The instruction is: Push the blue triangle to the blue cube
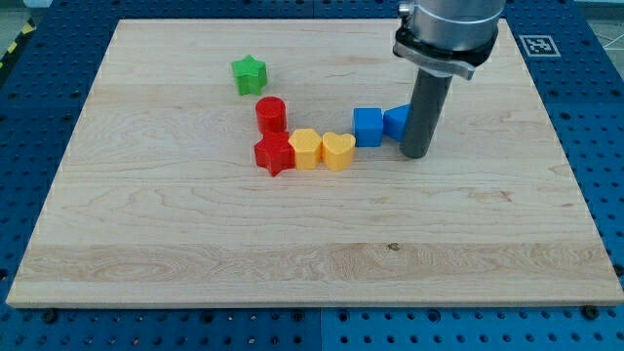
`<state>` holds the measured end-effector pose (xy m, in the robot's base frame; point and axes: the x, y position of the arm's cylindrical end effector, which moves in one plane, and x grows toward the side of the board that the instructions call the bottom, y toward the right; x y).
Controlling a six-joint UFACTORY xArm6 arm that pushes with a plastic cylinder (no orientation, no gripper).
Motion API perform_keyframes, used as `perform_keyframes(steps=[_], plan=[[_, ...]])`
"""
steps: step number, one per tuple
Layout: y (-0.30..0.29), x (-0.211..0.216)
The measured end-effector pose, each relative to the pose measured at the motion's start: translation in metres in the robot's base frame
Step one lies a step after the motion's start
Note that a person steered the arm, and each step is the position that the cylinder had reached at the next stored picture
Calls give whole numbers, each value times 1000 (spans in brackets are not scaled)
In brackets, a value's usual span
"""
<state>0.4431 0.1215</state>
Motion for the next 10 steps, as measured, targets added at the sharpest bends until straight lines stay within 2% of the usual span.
perform_keyframes(steps=[2, 5, 8, 10], plan=[[0, -30], [-10, -42], [-19, -98], [-28, -105]])
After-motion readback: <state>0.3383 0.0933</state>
